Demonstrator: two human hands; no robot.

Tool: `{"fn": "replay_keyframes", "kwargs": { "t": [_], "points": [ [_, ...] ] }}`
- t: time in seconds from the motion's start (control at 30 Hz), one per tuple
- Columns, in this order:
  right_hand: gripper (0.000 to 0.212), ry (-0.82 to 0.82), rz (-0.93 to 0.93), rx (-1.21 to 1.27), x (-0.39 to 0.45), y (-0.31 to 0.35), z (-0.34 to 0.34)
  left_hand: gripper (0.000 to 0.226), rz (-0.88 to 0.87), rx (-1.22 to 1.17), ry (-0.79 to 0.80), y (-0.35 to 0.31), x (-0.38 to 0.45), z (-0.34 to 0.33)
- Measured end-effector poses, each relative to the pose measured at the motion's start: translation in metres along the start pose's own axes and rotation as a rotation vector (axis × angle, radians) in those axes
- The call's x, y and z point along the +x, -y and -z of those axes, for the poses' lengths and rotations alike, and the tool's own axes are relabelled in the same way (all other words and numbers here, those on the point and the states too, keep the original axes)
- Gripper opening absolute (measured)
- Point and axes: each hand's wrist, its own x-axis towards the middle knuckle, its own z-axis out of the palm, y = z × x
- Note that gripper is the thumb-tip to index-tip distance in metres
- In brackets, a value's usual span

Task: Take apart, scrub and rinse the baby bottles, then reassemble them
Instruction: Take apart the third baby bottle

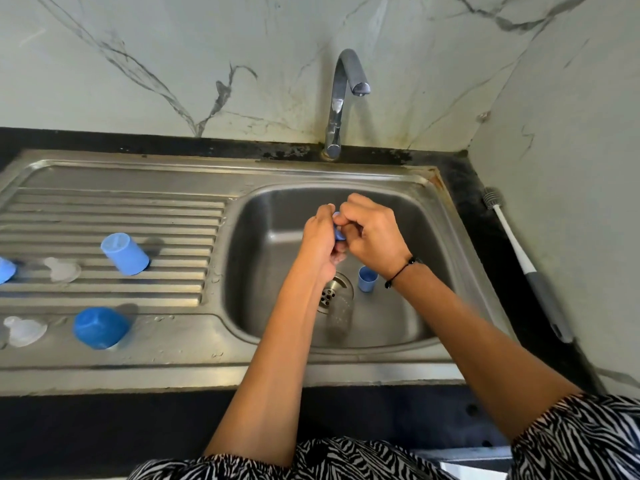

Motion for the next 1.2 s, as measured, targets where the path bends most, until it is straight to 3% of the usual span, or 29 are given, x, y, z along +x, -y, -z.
{"fn": "replay_keyframes", "kwargs": {
  "t": [0.13,0.33,0.57,0.73,0.9,1.07,1.2],
  "points": [
    [0.014,0.055,0.009,-0.031,0.001,-0.006,-0.002,0.039,0.046,-0.040,0.012,-0.003,0.002,0.004],
    [0.018,0.071,-0.181,0.076,-0.013,0.008,-0.017,0.037,0.064,-0.002,-0.053,0.000,0.004,0.017],
    [0.032,0.186,-0.451,0.002,0.010,0.013,-0.008,0.037,0.056,0.038,0.005,0.006,0.004,0.012],
    [0.034,0.091,-0.532,0.110,0.004,0.017,-0.014,0.026,0.089,-0.123,-0.058,0.005,0.009,0.016],
    [0.051,0.200,-0.594,0.187,-0.008,0.019,-0.017,0.020,0.075,-0.217,-0.036,0.004,0.011,0.030],
    [0.040,0.018,-0.608,0.196,-0.016,0.012,-0.025,0.025,0.064,-0.142,0.043,0.010,0.012,0.035],
    [0.037,-0.024,-0.576,0.150,-0.020,0.005,-0.035,0.020,0.047,-0.189,0.021,0.012,0.015,0.039]
  ]
}}
